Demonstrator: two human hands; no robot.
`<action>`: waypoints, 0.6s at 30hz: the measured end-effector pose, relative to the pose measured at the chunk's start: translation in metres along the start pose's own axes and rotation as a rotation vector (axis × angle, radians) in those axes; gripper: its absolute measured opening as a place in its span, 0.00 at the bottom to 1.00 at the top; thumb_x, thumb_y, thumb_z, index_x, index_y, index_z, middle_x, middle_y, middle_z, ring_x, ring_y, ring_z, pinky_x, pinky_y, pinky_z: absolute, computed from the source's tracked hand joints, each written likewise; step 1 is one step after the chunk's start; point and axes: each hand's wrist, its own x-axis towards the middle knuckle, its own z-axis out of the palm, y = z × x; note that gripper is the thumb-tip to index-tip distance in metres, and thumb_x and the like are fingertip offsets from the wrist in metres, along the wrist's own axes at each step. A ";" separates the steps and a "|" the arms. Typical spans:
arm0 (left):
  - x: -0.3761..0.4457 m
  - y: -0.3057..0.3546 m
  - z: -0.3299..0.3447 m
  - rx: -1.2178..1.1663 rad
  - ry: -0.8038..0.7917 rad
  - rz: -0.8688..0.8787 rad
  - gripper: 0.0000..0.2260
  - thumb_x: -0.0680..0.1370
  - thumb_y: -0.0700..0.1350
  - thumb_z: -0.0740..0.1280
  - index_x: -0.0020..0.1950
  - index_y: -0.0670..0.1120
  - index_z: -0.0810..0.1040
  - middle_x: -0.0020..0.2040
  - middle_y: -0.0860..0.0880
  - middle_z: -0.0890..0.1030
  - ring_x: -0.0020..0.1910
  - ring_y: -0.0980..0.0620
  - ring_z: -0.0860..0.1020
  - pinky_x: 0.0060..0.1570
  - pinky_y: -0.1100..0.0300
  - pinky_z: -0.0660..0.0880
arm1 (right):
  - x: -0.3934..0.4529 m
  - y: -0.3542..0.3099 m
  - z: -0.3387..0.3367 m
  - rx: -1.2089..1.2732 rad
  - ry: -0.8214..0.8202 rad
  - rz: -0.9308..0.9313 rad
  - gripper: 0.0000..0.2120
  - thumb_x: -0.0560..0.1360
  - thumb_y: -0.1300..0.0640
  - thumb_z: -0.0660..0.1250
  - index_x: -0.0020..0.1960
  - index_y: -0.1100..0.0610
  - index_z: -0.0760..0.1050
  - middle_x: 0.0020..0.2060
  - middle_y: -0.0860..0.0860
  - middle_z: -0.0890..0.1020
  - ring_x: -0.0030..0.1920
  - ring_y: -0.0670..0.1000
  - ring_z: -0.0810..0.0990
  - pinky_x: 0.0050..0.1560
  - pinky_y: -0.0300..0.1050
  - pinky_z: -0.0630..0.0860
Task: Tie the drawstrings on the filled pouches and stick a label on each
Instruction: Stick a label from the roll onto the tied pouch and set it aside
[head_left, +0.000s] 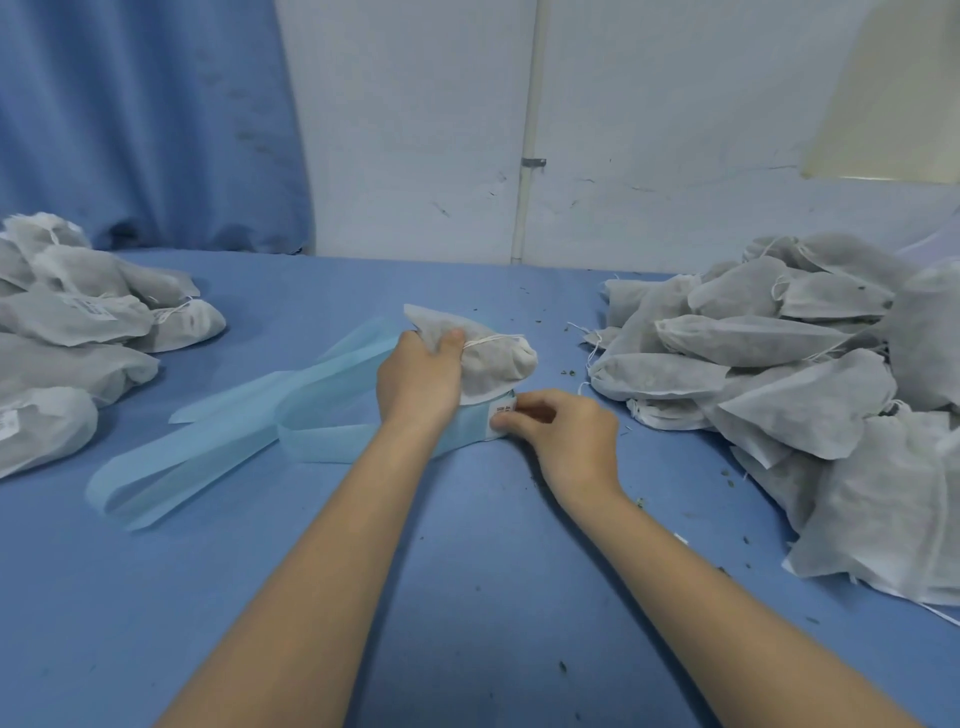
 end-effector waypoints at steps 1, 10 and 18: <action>0.000 0.000 0.000 0.001 -0.001 -0.003 0.15 0.79 0.53 0.60 0.55 0.42 0.74 0.56 0.44 0.78 0.56 0.43 0.74 0.47 0.58 0.66 | 0.000 0.000 0.000 0.008 -0.003 0.007 0.06 0.66 0.57 0.78 0.40 0.53 0.83 0.31 0.40 0.81 0.33 0.35 0.77 0.39 0.22 0.68; -0.005 0.002 0.002 0.039 0.004 0.041 0.14 0.80 0.52 0.60 0.54 0.41 0.73 0.55 0.42 0.78 0.55 0.43 0.74 0.42 0.59 0.62 | -0.009 -0.006 -0.006 -0.353 -0.160 -0.245 0.10 0.69 0.49 0.76 0.37 0.51 0.75 0.42 0.46 0.75 0.42 0.45 0.72 0.42 0.34 0.66; -0.007 0.006 -0.005 -0.153 -0.027 0.115 0.10 0.78 0.50 0.64 0.50 0.44 0.75 0.47 0.48 0.79 0.52 0.45 0.76 0.47 0.56 0.69 | -0.029 -0.029 -0.047 -0.217 -0.324 -0.327 0.07 0.71 0.54 0.74 0.41 0.46 0.76 0.49 0.45 0.68 0.47 0.34 0.68 0.48 0.24 0.63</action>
